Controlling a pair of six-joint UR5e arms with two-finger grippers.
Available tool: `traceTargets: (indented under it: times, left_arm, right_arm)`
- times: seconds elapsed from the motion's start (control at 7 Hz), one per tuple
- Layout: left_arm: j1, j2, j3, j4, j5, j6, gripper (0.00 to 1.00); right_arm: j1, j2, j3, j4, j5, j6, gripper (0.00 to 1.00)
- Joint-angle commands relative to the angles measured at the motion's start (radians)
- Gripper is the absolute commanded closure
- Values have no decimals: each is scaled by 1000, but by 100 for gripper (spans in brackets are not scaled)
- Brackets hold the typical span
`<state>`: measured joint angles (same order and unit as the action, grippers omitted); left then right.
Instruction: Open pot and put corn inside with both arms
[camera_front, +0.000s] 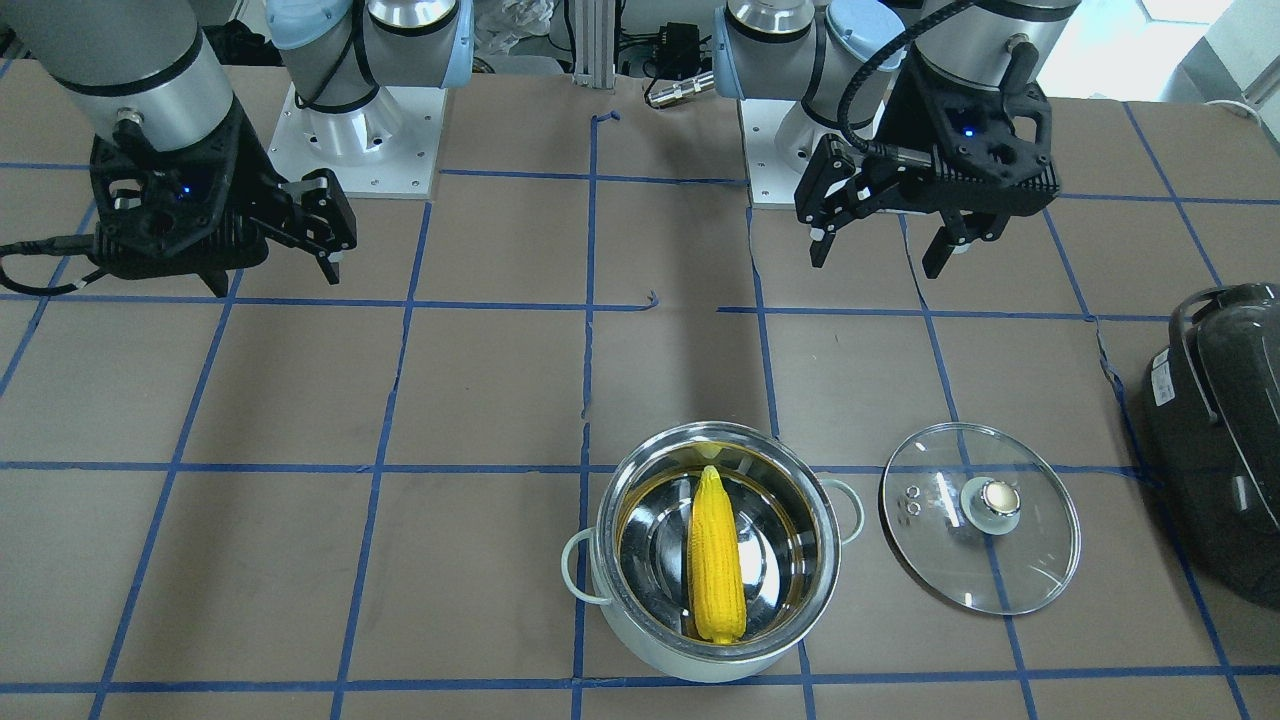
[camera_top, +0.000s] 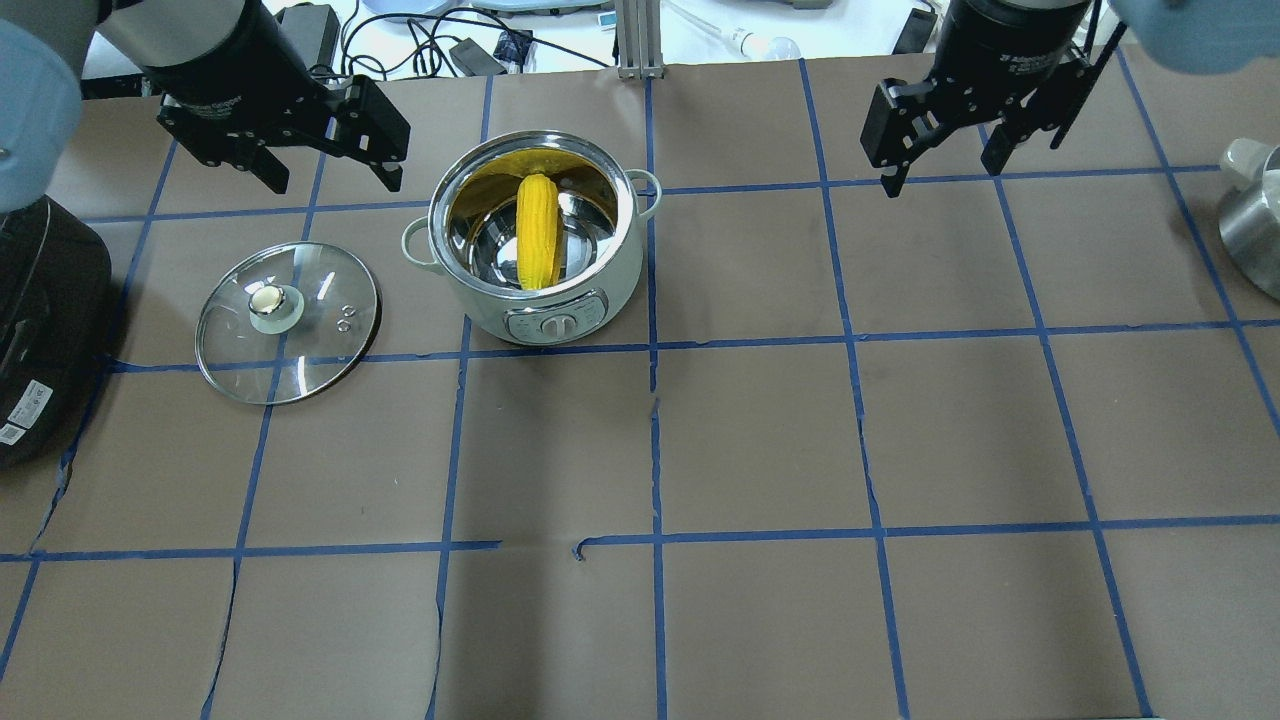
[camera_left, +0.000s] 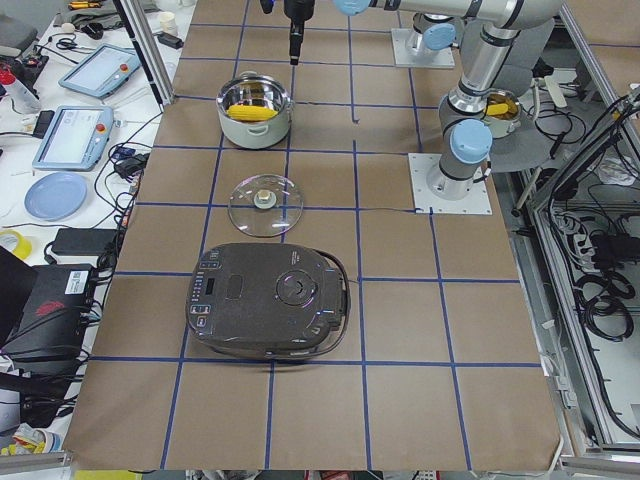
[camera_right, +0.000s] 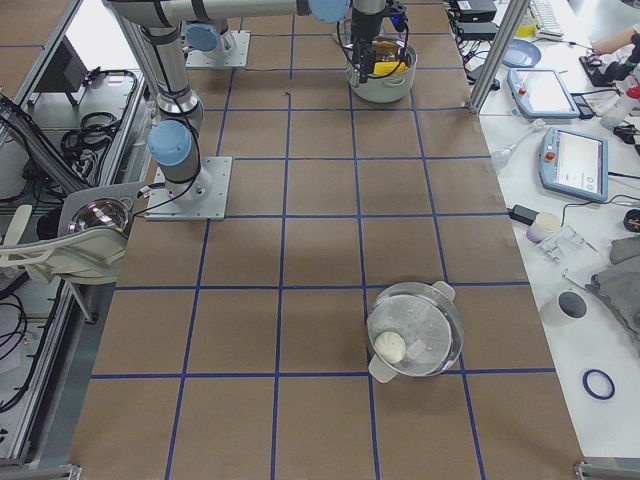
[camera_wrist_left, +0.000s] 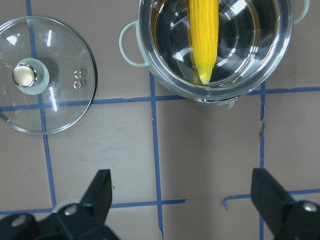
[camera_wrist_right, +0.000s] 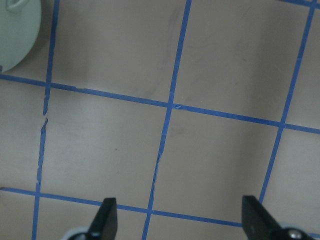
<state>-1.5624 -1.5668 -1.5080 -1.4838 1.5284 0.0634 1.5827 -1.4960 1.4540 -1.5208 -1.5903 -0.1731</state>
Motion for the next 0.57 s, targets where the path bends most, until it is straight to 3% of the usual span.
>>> traceTargets:
  times: [0.0,0.43]
  left_arm:
    - [27,13,-1,13,-1,19,0]
    - [22,42,-28,-10,1,18,0]
  right_arm:
    - [8,-47,84,-132,7,10,8]
    - [65,-35,75,-186,7,130,1]
